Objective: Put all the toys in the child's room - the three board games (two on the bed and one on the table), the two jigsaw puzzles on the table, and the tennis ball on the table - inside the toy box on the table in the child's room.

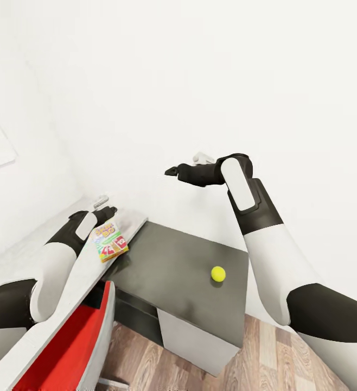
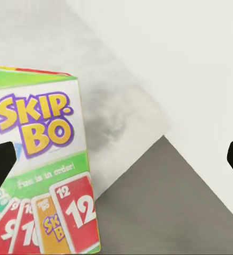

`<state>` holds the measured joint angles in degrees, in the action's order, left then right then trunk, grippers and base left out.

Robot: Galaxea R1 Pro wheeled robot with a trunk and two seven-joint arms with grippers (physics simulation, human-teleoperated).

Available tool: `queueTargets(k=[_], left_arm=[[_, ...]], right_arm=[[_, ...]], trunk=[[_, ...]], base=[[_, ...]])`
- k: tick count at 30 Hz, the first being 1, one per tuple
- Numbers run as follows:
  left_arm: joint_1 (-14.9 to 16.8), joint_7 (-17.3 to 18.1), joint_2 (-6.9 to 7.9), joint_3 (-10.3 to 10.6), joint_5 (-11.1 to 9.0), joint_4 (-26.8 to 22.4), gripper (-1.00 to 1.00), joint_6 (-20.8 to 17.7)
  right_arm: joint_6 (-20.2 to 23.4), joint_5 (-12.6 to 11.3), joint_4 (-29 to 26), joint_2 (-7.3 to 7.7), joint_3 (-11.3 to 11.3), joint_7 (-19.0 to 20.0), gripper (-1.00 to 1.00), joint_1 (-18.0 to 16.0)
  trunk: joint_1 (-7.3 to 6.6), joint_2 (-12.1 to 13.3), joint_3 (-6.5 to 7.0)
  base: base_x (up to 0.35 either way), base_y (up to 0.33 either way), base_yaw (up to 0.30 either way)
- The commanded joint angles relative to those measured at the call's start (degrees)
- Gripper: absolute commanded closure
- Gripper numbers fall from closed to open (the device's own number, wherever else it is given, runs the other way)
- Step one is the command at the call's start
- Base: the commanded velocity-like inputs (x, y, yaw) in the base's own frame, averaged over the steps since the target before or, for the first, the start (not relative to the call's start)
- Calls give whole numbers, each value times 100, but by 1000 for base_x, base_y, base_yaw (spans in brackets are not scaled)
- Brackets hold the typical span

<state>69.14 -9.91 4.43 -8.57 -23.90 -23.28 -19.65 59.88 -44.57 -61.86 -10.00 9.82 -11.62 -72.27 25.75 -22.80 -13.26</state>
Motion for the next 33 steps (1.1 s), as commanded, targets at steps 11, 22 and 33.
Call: queueTargets(k=[11, 22, 33], left_arm=[[3, -96, 113, 42, -55, 8, -100, 153], [3, -99, 79, 71, -43, 16, -100, 239], [3, -99, 76, 67, -38, 16, -100, 349]], right_arm=[[12, -60, -10, 0, 3, -60, -100, -6], [12, -69, -19, 0, 3, -60, -100, -6], [12, -80, -19, 0, 1, -60, -100, -6]], trunk=[[3, -12, -94], [3, -12, -176], [3, -12, -271]], base=[[0, 0, 171], [0, 0, 171], [0, 0, 44]])
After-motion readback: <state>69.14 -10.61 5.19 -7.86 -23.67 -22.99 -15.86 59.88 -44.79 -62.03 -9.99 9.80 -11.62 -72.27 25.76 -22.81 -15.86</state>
